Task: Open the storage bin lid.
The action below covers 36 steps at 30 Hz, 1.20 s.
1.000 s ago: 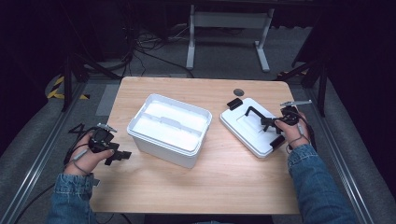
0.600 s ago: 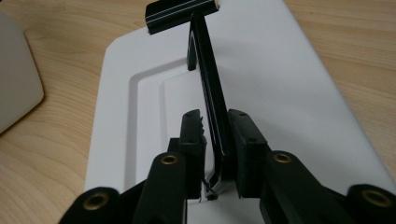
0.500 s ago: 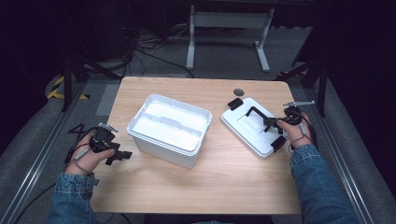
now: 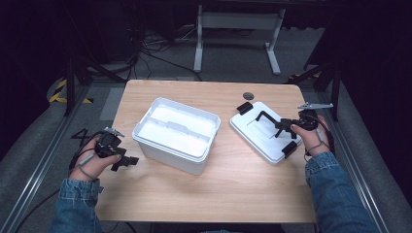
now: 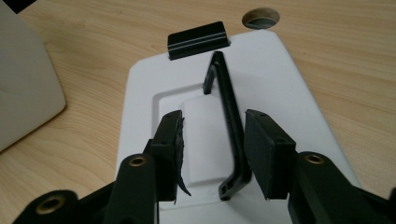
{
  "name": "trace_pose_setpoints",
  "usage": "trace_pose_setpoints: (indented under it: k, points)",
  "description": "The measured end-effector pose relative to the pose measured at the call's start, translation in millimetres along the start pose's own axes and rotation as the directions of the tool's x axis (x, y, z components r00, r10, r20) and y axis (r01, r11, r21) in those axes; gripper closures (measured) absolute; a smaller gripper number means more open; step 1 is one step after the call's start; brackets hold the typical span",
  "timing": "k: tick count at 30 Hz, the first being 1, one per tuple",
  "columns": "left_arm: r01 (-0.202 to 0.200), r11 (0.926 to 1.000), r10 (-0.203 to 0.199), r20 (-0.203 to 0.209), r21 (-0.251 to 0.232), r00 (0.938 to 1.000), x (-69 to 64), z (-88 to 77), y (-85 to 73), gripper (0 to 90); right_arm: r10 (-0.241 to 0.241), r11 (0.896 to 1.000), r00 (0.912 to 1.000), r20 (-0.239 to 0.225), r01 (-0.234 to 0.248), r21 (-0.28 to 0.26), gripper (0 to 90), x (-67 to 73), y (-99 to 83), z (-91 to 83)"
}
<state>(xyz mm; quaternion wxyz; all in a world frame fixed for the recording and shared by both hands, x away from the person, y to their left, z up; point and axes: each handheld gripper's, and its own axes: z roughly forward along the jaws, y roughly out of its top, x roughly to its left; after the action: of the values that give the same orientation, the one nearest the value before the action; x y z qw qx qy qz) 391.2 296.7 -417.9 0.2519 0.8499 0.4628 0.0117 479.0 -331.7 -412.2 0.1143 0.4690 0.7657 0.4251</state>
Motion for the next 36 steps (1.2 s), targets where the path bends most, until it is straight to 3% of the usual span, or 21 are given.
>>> trace_pose_setpoints:
  k: [16, 20, 24, 29, 36]
  points:
    - [0.017, 0.9998, -0.017, -0.001, 0.012, 0.9999, 0.6, 1.0, -10.4, 29.5, -0.09, 0.995, 0.994, -0.062, 0.088, -0.036, 56.7, 43.0, 3.5, -29.2]
    - [0.027, 0.9996, -0.027, -0.015, 0.01, 0.9995, 1.4, -1.9, -15.0, 29.4, -0.111, 0.993, 0.9895, -0.092, 0.108, -0.042, 56.2, 56.6, 1.8, -36.7]
    - [0.036, 0.9993, -0.035, -0.026, 0.012, 0.999, 0.3, -2.6, -17.5, 29.4, -0.153, 0.988, 0.9826, -0.106, 0.152, -0.016, 56.2, 70.3, -1.4, -38.8]
    - [0.038, 0.9992, -0.038, -0.035, 0.011, 0.9987, -0.1, -3.3, -18.4, 29.2, -0.171, 0.985, 0.9774, -0.124, 0.174, 0.007, 56.1, 83.6, -3.2, -40.7]
    - [0.037, 0.9993, -0.037, -0.03, 0.01, 0.9989, 0.6, -2.8, -18.9, 29.0, -0.201, 0.978, 0.9659, -0.163, 0.207, 0.018, 55.5, 102.2, -10.9, -41.9]
